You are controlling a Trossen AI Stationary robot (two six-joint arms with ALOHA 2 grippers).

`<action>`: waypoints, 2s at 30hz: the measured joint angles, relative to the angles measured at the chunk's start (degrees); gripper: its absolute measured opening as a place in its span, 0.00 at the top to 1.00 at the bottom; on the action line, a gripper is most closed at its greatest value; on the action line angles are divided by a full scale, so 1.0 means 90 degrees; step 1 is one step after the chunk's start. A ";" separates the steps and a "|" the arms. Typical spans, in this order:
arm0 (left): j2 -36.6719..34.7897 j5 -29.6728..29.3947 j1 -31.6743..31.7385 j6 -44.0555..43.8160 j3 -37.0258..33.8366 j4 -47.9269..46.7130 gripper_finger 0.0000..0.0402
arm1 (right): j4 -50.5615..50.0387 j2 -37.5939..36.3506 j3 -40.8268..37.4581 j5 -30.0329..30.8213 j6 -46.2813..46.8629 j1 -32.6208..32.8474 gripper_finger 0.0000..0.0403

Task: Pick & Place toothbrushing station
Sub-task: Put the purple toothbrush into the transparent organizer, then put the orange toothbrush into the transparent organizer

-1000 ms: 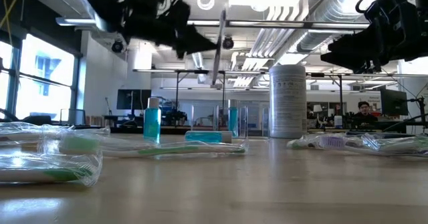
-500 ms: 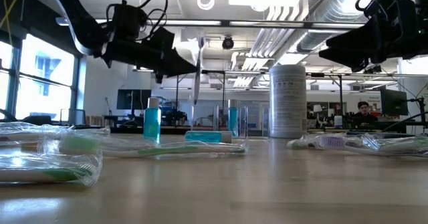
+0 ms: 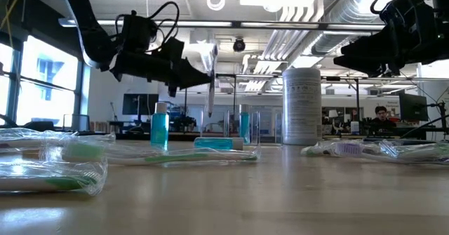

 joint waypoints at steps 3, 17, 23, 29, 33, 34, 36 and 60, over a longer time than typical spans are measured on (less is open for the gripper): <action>0.0209 0.0000 0.0000 -0.0030 0.0000 0.0225 1.00 | 0.0009 0.0005 0.0000 0.0000 0.0000 -0.0002 0.40; 0.0651 -0.0005 0.0000 -0.0034 0.0005 0.0299 1.00 | 0.0051 0.0005 0.0000 0.0000 0.0000 -0.0002 0.40; 0.0723 -0.0019 0.0000 -0.0020 0.0005 0.0175 0.99 | 0.0051 0.0005 0.0000 0.0000 0.0000 -0.0001 0.40; 0.0723 -0.0025 0.0000 0.0024 0.0005 0.0158 0.92 | 0.0051 0.0005 0.0000 0.0000 -0.0002 -0.0002 0.40; 0.0723 -0.0097 0.0000 -0.0030 0.0005 0.0118 0.84 | 0.0051 0.0005 0.0000 0.0000 -0.0002 -0.0002 0.40; 0.0723 -0.0097 0.0000 -0.0029 0.0007 0.0074 0.82 | 0.0051 0.0005 0.0000 0.0000 -0.0002 -0.0002 0.40; 0.0723 -0.0119 0.0000 -0.0029 0.0007 -0.0034 0.77 | 0.0051 0.0005 0.0000 0.0000 -0.0002 -0.0002 0.40; 0.0172 0.0197 -0.0002 0.0552 0.0211 -0.0547 0.55 | 0.0049 0.0101 -0.0002 0.0000 -0.0002 -0.0001 0.40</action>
